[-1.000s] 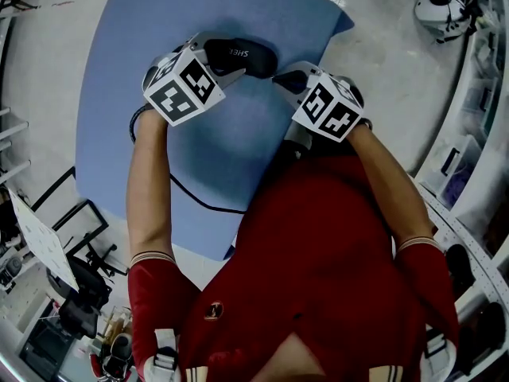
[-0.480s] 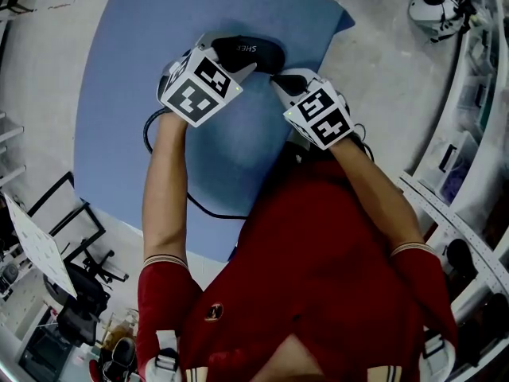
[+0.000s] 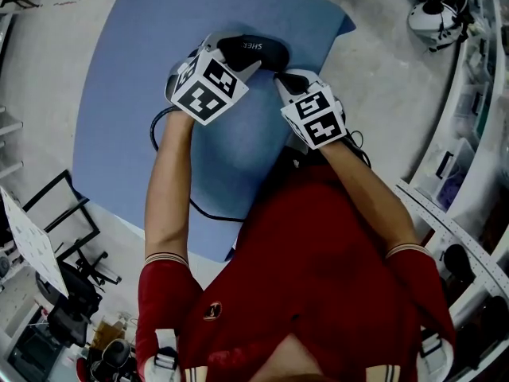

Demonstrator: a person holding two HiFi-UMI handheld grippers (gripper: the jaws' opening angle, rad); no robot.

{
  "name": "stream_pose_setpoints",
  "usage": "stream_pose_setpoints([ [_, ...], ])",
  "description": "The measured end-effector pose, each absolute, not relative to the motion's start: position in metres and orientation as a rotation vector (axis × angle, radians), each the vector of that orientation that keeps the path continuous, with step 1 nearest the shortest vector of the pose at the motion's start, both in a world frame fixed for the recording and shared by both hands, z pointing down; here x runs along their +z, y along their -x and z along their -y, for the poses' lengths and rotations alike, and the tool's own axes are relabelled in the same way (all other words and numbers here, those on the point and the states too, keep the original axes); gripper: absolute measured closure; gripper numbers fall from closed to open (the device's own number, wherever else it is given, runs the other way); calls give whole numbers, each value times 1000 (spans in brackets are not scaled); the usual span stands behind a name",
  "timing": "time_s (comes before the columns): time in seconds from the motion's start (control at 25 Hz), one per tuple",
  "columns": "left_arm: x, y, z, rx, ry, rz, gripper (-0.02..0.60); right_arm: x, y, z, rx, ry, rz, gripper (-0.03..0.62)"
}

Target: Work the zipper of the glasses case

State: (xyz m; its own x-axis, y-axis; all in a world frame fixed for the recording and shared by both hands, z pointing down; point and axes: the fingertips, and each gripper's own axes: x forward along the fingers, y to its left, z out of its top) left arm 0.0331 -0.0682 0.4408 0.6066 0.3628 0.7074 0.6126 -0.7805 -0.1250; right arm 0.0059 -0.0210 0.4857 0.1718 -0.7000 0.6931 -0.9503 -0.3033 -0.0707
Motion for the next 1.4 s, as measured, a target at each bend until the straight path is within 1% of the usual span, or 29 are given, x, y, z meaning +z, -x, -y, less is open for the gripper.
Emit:
stream_pose_setpoints([
  [0.12,442,-30,69,-965,2455,755,370,485,-9,15,884,-2080,1547,560],
  [0.32,424,-22,69,-877,2516,669,368,468,-11,3,796,-2089,1567,548],
  [0.72,374,4,55,-620,2818,360,368,406,-10,1,520,-2076,1754,557],
  [1.0,340,6,45,-515,2983,50,371,368,-28,2,388,-2006,1955,572],
  [1.28,310,14,45,-332,3125,-325,391,329,-36,13,235,-1871,2208,582],
  [1.4,298,7,26,-201,3160,-472,428,315,-47,-3,155,-1815,2320,586],
])
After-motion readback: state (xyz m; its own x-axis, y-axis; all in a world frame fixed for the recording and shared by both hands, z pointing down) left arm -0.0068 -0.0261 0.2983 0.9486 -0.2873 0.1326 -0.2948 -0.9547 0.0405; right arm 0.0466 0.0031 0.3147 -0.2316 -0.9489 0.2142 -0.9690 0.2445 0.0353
